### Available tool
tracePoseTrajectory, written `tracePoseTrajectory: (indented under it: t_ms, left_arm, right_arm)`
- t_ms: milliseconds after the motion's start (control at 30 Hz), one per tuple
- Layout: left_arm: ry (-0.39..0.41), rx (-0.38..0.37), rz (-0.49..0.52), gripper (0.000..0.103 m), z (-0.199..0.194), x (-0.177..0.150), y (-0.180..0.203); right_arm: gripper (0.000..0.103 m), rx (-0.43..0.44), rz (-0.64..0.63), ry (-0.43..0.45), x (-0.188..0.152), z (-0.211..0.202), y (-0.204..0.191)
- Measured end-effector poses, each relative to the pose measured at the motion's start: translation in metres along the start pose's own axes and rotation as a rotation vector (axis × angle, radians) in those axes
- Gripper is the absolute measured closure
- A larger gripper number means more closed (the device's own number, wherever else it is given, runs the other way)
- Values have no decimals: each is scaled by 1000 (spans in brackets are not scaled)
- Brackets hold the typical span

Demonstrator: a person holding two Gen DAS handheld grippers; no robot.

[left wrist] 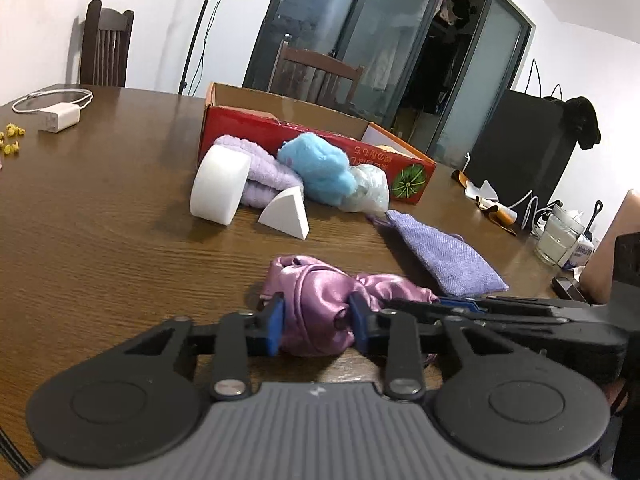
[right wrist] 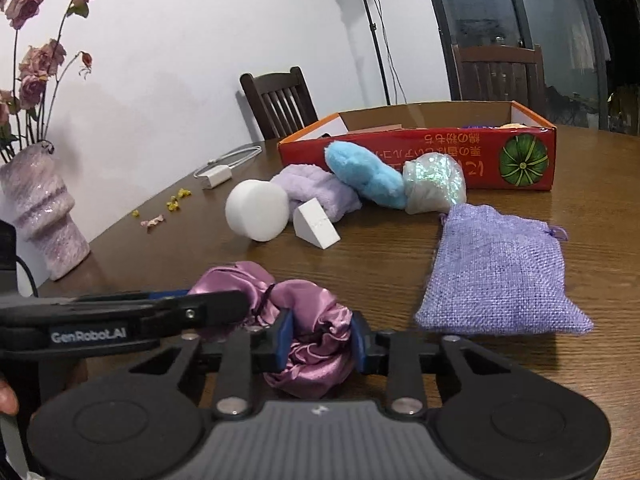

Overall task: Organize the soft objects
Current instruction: 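Carry the scrunchie over the red box and open both grippers inside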

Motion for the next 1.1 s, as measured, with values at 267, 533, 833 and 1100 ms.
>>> tracePoseTrajectory:
  t_ms: [267, 533, 833, 1100]
  left_arm:
    - [120, -91, 9, 79, 6, 94, 10]
    - [-12, -87, -39, 79, 182, 245, -21]
    - [-221, 43, -118, 79, 337, 258, -80]
    - [-269, 41, -111, 69, 349, 258, -89]
  right_arm:
    - [90, 27, -70, 102, 65, -15, -5]
    - [90, -97, -146, 144, 249, 69, 57]
    - [89, -213, -31, -99, 309, 243, 145]
    - [80, -235, 72, -176, 294, 277, 176]
Point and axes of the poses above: each gripper's, at about its wrist camera, not at the fingertips, and z roughly the way its jaws point, y to its right, x to its top, the point moved 9 cm from there along z, roughly the way its jaws point, and after that the axes turned 6 degrees about z, right-handed, at the moved point
